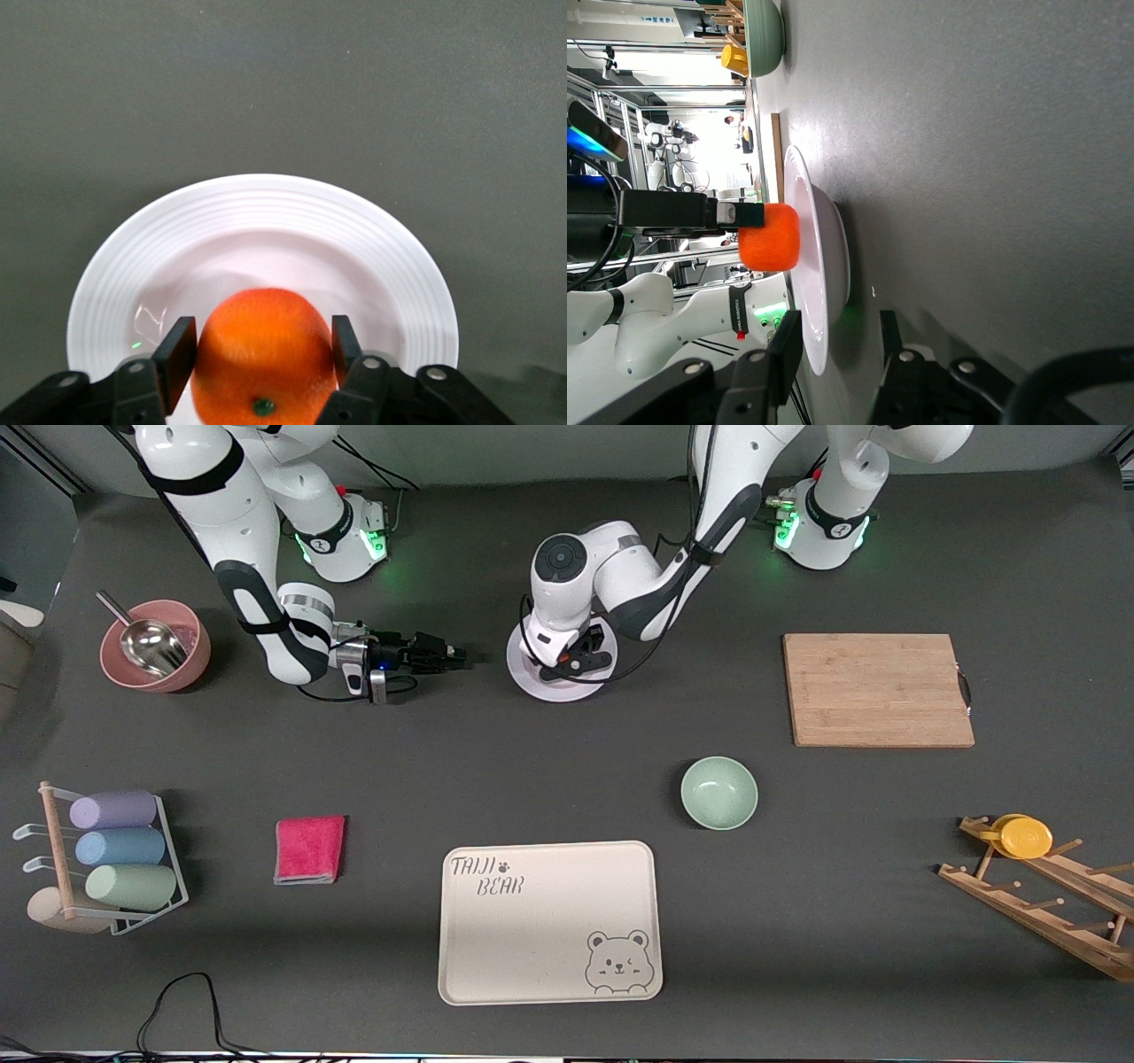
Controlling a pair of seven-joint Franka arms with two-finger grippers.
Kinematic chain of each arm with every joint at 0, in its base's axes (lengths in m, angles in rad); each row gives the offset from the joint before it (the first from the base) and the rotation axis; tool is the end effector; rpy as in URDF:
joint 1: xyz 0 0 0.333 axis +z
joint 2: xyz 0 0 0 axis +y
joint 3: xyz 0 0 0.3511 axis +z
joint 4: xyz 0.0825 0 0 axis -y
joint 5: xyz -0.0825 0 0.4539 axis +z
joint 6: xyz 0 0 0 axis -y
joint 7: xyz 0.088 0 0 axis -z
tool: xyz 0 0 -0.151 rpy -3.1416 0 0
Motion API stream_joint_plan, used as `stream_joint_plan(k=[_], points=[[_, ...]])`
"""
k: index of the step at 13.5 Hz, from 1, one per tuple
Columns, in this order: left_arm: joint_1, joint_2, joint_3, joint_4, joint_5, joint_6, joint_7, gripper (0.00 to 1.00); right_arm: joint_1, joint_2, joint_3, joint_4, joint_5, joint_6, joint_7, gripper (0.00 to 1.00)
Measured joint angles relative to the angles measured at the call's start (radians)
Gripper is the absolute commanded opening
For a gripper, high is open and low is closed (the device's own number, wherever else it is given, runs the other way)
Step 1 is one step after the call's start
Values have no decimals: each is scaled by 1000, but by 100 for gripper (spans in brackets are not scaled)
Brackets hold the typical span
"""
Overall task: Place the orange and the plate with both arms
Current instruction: 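Lower the orange onto the plate and open the left gripper, then withdraw the left gripper while the right gripper grips the plate rim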
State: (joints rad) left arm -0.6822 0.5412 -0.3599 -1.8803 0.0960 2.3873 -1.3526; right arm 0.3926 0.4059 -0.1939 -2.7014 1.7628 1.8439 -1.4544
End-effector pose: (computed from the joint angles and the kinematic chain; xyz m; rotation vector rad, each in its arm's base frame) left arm 0.3605 -0.6015 0.1729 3.0591 0.4435 -0.1660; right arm 0.3134 0.1680 0.0417 -1.9100 0.0498 0.0435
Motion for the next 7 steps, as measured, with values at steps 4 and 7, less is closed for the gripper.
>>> stream_joint_plan(k=[4,7], points=[[0,4,1,0,1,9,-20,100,0,1,0,1,0,0,0,42],[1,2,6,4,4,-13,-20,100,0,3,2,1,0,0,-1,42]])
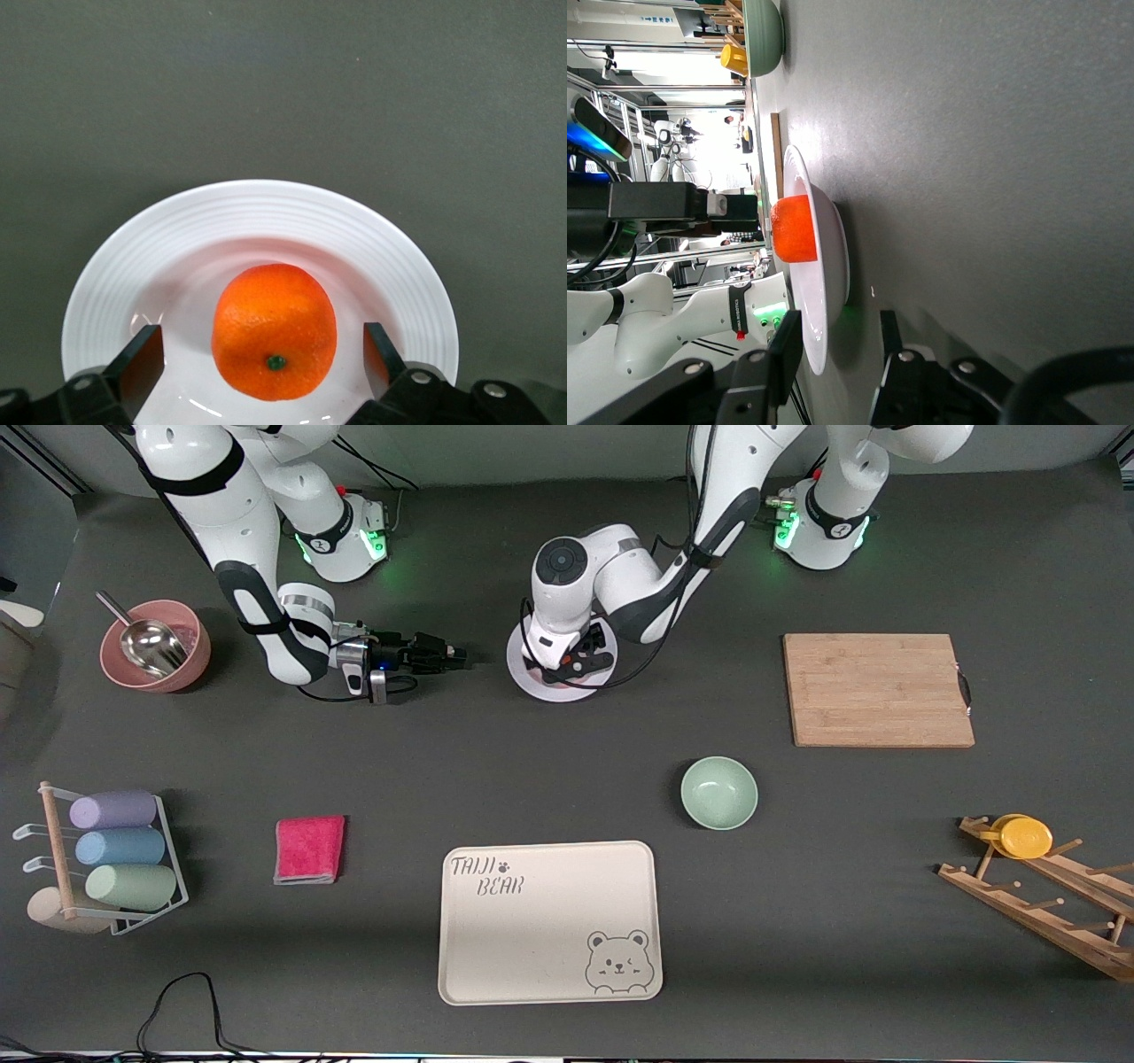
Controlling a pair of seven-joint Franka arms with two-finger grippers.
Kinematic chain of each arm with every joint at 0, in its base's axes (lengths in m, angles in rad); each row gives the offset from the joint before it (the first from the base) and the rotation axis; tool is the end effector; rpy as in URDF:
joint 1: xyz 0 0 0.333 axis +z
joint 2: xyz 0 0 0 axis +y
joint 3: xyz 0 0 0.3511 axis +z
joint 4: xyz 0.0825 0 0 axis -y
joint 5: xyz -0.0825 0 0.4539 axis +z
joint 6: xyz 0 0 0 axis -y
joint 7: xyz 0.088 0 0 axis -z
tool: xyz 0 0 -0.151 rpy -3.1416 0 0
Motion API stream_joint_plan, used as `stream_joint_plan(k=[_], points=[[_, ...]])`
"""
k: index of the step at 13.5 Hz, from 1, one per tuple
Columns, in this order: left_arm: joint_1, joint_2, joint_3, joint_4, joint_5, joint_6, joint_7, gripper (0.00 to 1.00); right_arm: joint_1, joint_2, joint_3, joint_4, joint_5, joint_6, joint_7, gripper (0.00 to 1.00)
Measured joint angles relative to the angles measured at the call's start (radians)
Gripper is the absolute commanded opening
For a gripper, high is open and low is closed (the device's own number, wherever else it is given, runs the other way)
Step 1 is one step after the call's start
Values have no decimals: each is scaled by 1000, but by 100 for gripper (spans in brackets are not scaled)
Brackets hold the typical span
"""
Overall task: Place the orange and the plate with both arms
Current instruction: 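Withdraw the left gripper while the right gripper grips the plate rim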
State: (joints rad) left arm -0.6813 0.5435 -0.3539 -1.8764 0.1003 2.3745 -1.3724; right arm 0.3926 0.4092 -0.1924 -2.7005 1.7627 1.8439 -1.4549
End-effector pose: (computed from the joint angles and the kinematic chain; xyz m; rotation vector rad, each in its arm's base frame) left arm 0.3645 -0.5982 0.1713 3.0675 0.4803 -0.1661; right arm 0.3127 0.1683 0.0406 -1.9105 0.0495 0.0465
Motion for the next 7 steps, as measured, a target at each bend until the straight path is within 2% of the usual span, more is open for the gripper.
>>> stream_joint_plan(k=[3,5,7], points=[[36,-53,16,11,5,-97,68,100,1,14,4,5,3,0,-15,42],[119,-131,21,19,5,-190,188,100,2,23,16,9,34,0,-19,42],[219,-214,26,21,2,-275,339,100,4,25,62,11,109,5,-23,42]])
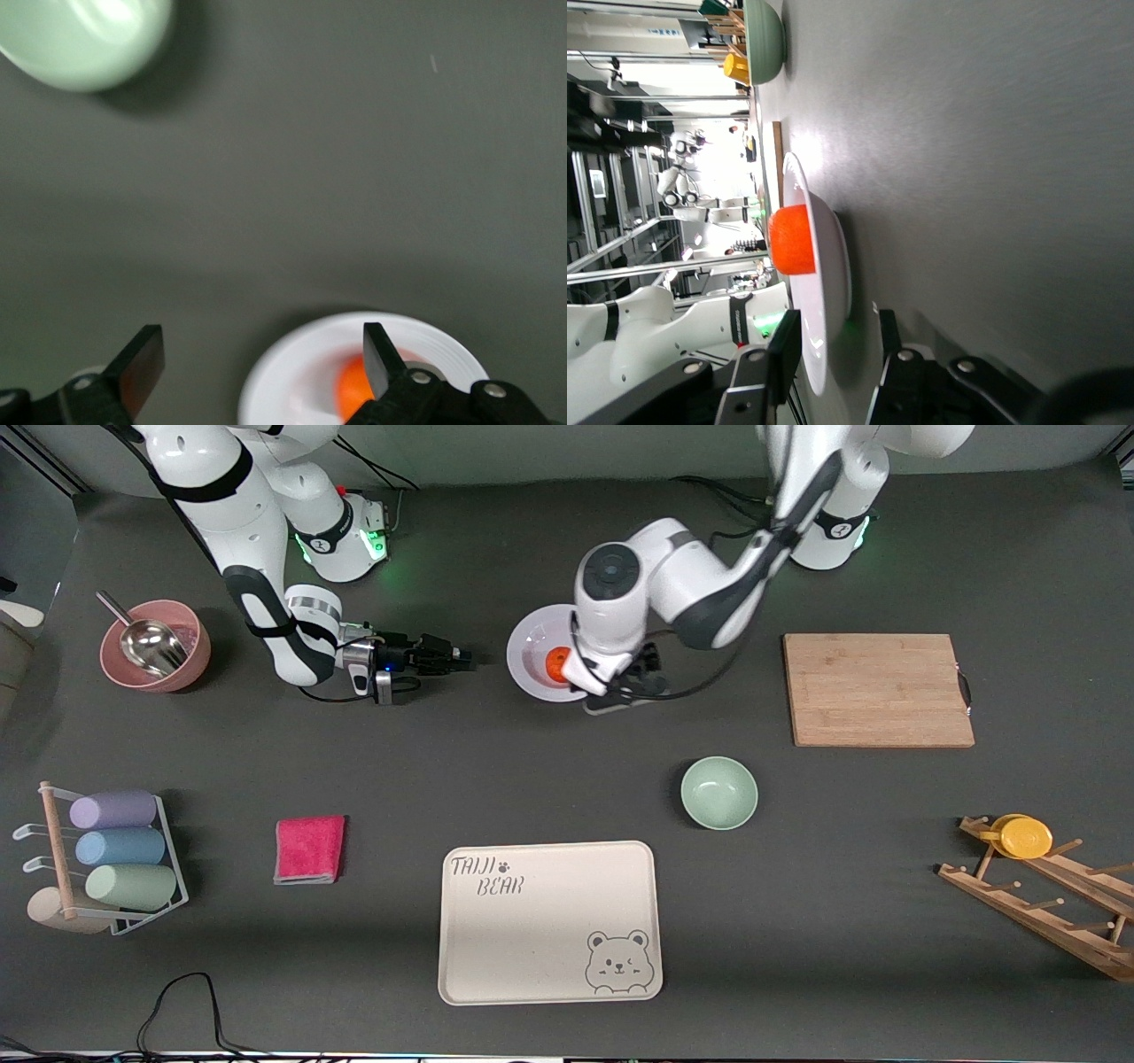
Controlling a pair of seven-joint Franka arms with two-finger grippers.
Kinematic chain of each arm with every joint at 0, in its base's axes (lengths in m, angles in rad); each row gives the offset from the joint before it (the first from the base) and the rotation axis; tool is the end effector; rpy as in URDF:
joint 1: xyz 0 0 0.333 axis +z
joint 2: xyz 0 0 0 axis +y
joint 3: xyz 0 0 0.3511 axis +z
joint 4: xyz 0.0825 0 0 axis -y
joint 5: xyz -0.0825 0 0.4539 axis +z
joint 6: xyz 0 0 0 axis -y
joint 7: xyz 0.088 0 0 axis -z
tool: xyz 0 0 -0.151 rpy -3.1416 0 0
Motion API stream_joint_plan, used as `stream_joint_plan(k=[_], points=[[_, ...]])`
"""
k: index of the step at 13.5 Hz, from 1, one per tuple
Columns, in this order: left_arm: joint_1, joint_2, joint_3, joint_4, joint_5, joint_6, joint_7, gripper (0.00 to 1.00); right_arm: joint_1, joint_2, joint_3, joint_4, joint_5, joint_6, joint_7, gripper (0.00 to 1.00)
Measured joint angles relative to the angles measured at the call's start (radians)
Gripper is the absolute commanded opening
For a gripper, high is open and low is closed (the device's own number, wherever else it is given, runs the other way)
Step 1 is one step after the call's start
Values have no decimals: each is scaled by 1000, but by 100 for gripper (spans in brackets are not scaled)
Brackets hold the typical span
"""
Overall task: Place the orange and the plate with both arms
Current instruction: 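Withdraw the left gripper while the right gripper grips the plate rim, then lift the plate with the right gripper and carry it over the bear tray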
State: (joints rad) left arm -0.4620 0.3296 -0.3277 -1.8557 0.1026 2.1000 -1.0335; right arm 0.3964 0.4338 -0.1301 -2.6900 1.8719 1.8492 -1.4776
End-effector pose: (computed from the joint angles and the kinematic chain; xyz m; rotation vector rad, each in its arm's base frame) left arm 0.4944 -0.4754 0.2971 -3.0838 -0.3124 0.0846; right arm 0.3112 0.1923 0.0344 -1.8931 0.0839 0.0145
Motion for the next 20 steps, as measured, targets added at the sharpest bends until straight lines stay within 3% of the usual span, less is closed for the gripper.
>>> stream_joint_plan(k=[2,7,10,12,14,20], points=[[73,-81,57,2,-30,-81,189,100,2,1,71,9,84,35,-2,42],[96,-224,430,3,-117,-230,706,100,7,2,216,42,251,121,-5,42],[110,-241,571,0,-92,-265,908,100,10,9,285,63,326,166,-25,42],[141,-252,579,0,-56,-287,935,100,10,14,292,68,330,172,-29,30],[189,-276,560,10,-50,-328,955,100,10,15,292,68,330,173,-31,3],[221,-311,531,119,-49,-499,961,100,8,16,292,70,330,170,-32,0]])
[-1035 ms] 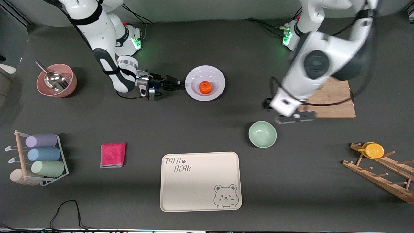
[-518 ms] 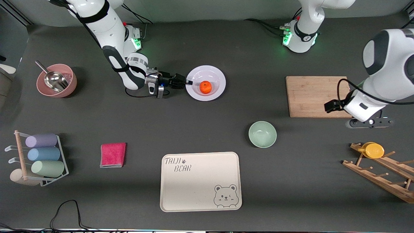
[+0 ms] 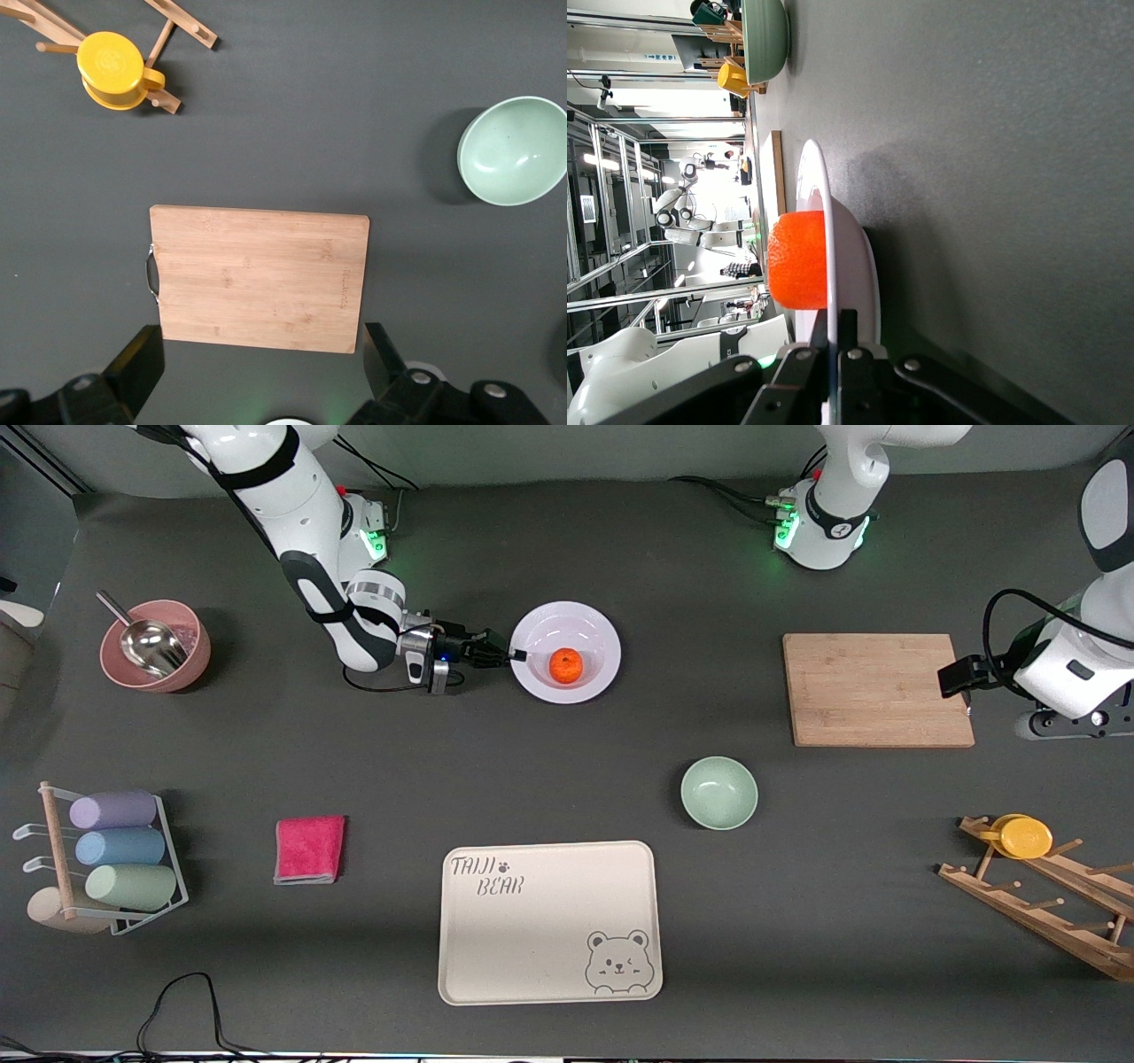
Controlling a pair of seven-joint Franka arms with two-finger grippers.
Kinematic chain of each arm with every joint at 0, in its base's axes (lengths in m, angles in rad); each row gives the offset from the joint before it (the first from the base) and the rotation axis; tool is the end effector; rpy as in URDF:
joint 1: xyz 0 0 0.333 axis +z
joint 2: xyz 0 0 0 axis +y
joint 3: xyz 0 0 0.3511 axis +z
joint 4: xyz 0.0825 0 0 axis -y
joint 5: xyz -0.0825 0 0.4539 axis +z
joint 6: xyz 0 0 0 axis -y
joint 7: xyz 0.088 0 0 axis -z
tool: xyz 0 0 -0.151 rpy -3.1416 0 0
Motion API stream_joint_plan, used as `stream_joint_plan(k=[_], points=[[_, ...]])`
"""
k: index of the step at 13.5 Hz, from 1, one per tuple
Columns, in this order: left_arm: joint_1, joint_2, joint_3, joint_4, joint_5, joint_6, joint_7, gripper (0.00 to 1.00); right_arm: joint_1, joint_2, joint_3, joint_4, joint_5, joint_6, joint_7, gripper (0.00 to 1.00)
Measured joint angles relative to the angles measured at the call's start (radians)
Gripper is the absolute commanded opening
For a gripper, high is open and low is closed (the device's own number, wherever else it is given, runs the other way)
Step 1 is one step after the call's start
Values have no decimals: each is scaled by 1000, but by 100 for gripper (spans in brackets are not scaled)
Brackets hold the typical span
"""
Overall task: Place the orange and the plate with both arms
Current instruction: 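Lift the plate with the right gripper and carry it over the bear tray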
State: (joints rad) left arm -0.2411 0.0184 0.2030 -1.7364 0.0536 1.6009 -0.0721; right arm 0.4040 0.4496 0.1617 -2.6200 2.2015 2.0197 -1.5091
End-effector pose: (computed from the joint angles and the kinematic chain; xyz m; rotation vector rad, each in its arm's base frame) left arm 0.6139 -0.0162 0.5183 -3.0673 -0.0437 0.2308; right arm 0.2984 0.3004 0.0347 -1.9136 0.1262 -0.0354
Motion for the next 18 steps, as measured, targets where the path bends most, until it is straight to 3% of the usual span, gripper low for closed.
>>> stream_joint_plan(k=[4,10,15,18], points=[[-1,9,-11,0,0,-19,0,100,-20,-19,-3,8,0,0,-4,0],[-1,10,-11,0,0,-47,0,100,-34,-229,-3,-12,-6,2,7,0],[-1,10,-11,6,0,-53,0,100,-35,-439,-2,-36,-140,65,266,0],[0,10,-10,16,0,-54,0,100,-64,-465,-2,-11,-216,80,366,0]])
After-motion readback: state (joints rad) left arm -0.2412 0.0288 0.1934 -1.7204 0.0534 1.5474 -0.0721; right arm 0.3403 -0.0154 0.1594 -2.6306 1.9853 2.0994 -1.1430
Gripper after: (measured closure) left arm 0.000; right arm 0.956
